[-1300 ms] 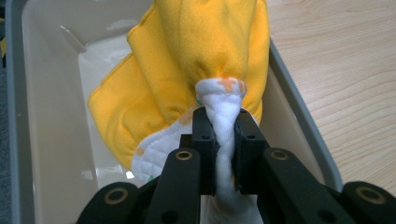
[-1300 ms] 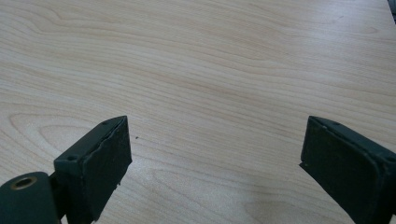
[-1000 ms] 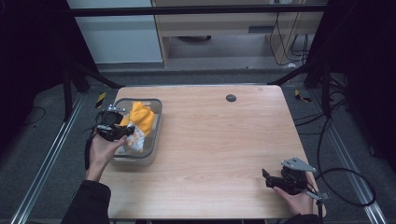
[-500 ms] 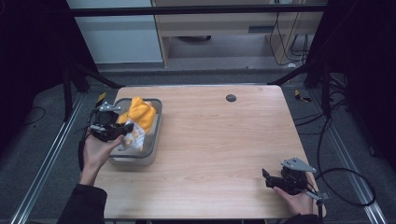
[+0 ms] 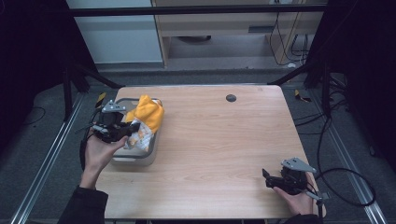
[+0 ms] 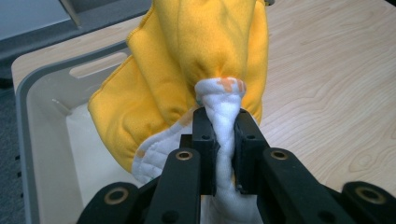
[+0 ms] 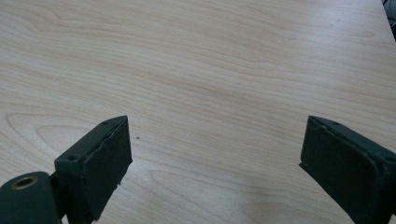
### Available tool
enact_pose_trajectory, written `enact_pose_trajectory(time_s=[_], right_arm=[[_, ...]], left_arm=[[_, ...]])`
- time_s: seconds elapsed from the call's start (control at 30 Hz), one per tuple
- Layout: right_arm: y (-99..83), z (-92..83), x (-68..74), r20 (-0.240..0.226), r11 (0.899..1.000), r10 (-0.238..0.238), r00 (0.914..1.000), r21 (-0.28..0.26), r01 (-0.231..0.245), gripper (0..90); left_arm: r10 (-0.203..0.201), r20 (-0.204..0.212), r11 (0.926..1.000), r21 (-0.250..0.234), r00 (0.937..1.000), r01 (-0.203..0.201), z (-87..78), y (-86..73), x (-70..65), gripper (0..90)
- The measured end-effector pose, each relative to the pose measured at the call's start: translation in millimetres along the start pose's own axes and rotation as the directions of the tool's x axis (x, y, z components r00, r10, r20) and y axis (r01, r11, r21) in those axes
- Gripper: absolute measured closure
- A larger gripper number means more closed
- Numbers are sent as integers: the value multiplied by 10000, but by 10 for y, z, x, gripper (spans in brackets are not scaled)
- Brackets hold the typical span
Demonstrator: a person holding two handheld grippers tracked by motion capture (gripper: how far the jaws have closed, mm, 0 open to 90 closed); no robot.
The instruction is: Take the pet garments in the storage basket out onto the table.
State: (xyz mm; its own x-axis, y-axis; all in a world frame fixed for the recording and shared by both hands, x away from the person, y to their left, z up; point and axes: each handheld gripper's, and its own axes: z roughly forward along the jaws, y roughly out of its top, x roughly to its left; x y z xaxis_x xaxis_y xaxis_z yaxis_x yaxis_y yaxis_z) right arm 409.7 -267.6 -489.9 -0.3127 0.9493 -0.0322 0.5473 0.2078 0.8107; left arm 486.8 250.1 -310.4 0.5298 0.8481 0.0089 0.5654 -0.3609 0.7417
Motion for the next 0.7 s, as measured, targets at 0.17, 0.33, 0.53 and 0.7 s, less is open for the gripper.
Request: enact_pose_trajectory(time_s=[0.17, 0.33, 0.53, 0.7], right_arm=[[0, -3, -1, 7, 10000, 1, 10000, -4, -1, 86], [0, -2, -1, 14, 10000, -1, 10000, -8, 1, 86], [1, -7, -2, 3, 10000, 33, 10000, -59, -33, 86], [2, -11, -5, 28, 10000, 41, 10000, -87, -40, 86]], left_arm=[[191, 138, 9997, -127, 9997, -189, -32, 31, -82, 818], [439, 400, 9988, -220, 9982, -431, -53, 61, -165, 818], [825, 598, 9962, -333, 9948, -806, -68, 99, -265, 818], [1076, 828, 9934, -485, 9907, -1039, -70, 143, -364, 818]])
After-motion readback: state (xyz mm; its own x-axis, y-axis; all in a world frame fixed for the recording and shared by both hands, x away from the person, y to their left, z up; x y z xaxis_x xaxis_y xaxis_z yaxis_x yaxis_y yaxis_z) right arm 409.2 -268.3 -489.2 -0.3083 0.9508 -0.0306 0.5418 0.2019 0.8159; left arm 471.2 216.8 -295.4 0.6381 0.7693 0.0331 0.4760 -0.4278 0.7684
